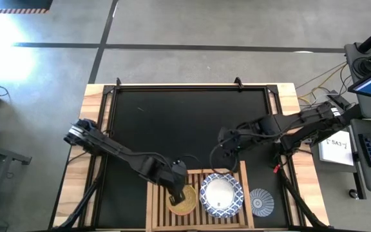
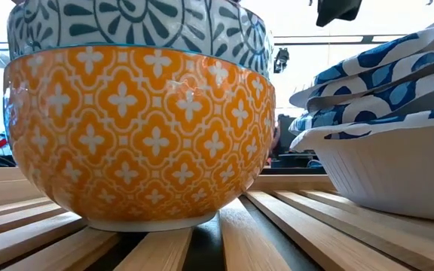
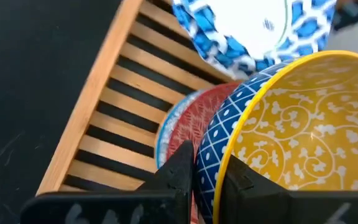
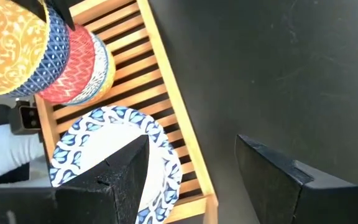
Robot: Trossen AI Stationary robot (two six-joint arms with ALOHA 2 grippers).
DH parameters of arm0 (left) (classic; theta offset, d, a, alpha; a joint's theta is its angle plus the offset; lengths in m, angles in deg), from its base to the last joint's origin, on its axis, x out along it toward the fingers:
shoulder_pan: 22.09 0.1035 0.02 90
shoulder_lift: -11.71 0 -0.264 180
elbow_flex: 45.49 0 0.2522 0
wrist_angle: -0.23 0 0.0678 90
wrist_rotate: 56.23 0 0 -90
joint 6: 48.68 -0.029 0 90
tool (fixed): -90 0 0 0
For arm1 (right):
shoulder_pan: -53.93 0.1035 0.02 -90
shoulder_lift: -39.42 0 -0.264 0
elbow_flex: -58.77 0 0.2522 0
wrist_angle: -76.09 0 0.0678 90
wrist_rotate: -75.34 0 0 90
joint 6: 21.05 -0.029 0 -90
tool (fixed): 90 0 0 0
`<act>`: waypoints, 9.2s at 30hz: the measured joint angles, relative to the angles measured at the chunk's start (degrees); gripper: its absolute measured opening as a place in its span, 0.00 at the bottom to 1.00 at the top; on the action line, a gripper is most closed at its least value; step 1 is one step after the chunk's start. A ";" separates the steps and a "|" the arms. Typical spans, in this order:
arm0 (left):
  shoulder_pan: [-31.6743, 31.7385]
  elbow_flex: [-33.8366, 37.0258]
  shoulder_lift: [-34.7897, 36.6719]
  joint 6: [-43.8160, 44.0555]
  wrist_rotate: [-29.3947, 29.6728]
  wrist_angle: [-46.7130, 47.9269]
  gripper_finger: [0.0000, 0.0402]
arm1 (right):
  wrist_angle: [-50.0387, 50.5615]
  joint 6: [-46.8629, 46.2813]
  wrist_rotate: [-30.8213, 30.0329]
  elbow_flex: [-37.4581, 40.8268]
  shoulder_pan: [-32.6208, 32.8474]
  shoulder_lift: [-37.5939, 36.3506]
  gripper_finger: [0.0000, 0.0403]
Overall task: Place and stack bowls onto a shelf
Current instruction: Stack the yellow patterned bowl on top of the red patterned bowl on the shelf, then stack the blue line patterned bowl on top of the yellow patterned bowl on the shelf
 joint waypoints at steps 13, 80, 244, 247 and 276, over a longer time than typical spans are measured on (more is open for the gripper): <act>-0.56 -10.61 -9.00 -8.49 -1.09 8.54 0.04 | 3.80 -4.18 -1.62 0.00 4.71 -0.01 0.56; -1.69 -15.41 -6.56 -16.27 18.57 15.67 0.37 | 2.81 -59.12 5.72 27.38 35.14 -3.81 0.56; 8.63 -15.21 -5.76 -30.10 47.54 -1.72 0.01 | -9.61 9.33 -50.09 -0.83 7.40 6.24 0.35; 8.66 -15.05 -6.05 -28.45 44.13 1.20 0.01 | -9.93 9.29 -48.84 -1.11 7.38 4.51 0.38; -4.05 -16.17 -3.13 -9.22 14.62 13.80 0.01 | -3.37 10.36 -12.04 -0.37 7.75 -7.16 0.42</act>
